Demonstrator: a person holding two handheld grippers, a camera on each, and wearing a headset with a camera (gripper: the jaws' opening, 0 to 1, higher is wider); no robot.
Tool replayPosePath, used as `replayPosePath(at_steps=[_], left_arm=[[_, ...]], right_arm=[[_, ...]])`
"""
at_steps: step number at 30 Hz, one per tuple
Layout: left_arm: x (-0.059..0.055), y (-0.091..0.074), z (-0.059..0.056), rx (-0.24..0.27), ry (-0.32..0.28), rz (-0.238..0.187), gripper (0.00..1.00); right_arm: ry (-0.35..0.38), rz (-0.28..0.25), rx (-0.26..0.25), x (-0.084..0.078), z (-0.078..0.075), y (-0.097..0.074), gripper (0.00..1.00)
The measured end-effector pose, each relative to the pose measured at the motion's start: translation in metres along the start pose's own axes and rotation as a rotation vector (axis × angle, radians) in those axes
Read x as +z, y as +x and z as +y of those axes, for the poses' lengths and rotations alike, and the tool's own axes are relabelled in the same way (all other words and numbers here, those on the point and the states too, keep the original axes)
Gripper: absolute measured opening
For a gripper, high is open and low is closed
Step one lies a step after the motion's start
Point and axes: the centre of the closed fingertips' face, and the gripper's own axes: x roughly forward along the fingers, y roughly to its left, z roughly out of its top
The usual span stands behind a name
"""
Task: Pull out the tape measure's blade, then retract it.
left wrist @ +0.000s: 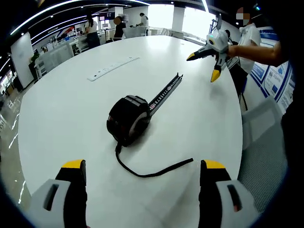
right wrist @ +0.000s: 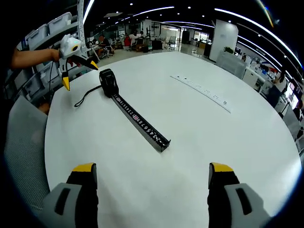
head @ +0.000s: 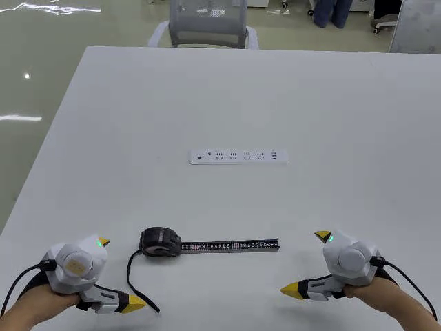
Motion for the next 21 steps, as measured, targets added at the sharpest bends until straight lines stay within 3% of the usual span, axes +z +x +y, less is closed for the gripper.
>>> replayPosePath(at_steps=[7, 14, 21], left_arm=[[0.004, -0.011, -0.004, 0.050, -0.036, -0.057, 0.99], [0.005, -0.019, -0.012, 0.088, -0.069, -0.080, 0.99], [0.009, -0.024, -0.027, 0.097, -0.090, -0.107, 0.99]], right_arm=[[0.004, -0.033, -0.022, 0.009, 0.009, -0.007, 1.00], [0.028, -0.059, -0.041, 0.011, 0.015, -0.015, 1.00], [0.059, -0.093, -0.086, 0.011, 0.015, -0.024, 1.00]])
